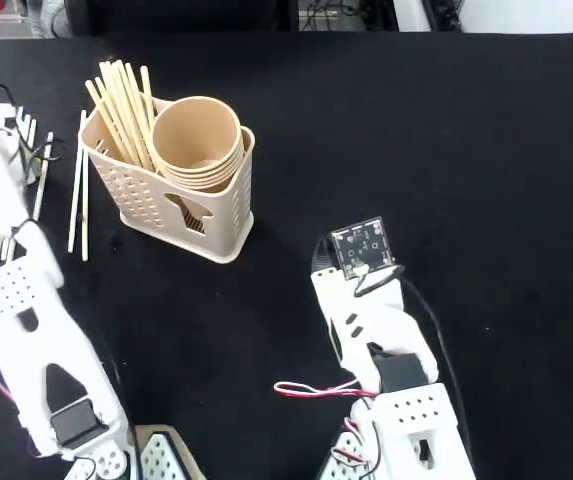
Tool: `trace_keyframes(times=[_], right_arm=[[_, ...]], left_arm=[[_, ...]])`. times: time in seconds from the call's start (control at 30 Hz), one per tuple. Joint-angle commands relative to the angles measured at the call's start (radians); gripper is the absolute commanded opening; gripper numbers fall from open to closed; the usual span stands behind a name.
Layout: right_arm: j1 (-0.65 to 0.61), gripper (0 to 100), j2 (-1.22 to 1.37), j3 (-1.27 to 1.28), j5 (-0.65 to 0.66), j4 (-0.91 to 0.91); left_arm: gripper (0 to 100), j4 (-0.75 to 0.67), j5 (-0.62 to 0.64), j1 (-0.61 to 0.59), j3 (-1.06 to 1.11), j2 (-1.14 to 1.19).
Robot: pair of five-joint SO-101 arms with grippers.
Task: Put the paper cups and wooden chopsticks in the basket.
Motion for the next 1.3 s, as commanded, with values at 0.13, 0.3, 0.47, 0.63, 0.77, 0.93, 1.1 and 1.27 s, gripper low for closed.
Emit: trace_keyframes(times=[0.13, 0.3, 0.47, 0.63, 0.77, 0.93, 1.1, 1.27], right_arm=[[-0.008, 1.5, -0.005, -0.001, 0.009, 0.0], [-0.008, 1.5, -0.005, -0.001, 0.009, 0.002], [-0.006, 1.5, -0.007, -0.001, 0.009, 0.003], [-0.006, 1.5, -0.007, -0.001, 0.009, 0.003], [-0.006, 1.5, -0.008, -0.001, 0.009, 0.003], [-0.006, 1.5, -0.01, -0.001, 0.009, 0.003], [-0.005, 1.5, -0.01, -0.001, 0.009, 0.005], [-0.005, 1.5, -0.01, -0.001, 0.009, 0.005]], left_arm=[[20, 0.086, -0.006, 0.054, -0.369, 0.196], [18, 0.071, -0.008, 0.042, -0.271, 0.199], [10, 0.041, -0.009, 0.031, -0.24, 0.198], [3, 0.048, -0.009, 0.018, -0.259, 0.169], [3, 0.16, -0.009, 0.013, -0.269, 0.084], [3, 0.299, -0.011, 0.016, -0.269, -0.052], [3, 0.328, -0.003, 0.01, -0.269, -0.172], [3, 0.442, 0.005, 0.005, -0.358, -0.296]])
